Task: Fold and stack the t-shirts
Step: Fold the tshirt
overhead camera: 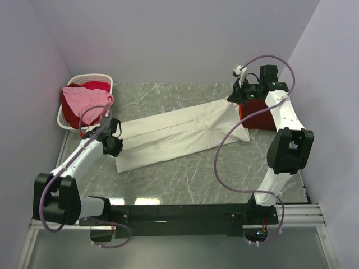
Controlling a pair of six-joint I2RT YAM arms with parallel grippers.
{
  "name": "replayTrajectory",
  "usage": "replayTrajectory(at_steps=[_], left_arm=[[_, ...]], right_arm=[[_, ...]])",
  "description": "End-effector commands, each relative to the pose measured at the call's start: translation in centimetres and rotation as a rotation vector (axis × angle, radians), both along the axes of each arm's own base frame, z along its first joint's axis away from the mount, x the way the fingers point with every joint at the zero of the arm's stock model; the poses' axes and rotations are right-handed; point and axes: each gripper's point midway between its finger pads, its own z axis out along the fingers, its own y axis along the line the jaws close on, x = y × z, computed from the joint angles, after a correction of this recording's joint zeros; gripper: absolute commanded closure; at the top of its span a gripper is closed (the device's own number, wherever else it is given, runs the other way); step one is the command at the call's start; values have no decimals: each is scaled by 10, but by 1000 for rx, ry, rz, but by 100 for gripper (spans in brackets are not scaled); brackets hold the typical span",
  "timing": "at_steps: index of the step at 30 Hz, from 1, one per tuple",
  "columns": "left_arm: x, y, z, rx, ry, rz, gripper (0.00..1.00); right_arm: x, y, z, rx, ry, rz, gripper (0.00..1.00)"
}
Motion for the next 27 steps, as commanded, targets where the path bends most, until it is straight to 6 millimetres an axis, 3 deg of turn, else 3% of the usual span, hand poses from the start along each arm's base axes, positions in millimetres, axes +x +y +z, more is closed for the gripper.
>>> replayTrajectory(at_steps=[1,11,27], left_arm=[[26,0,12,14,-51,-29,100],[34,8,7,44,-37,-27,100],[47,9,0,56,-15,-37,100]], right_arm=[[16,10,16,-2,-48,4,100],[33,14,1,-24,-19,-22,100],[46,13,-17,-49,20,-53,100]])
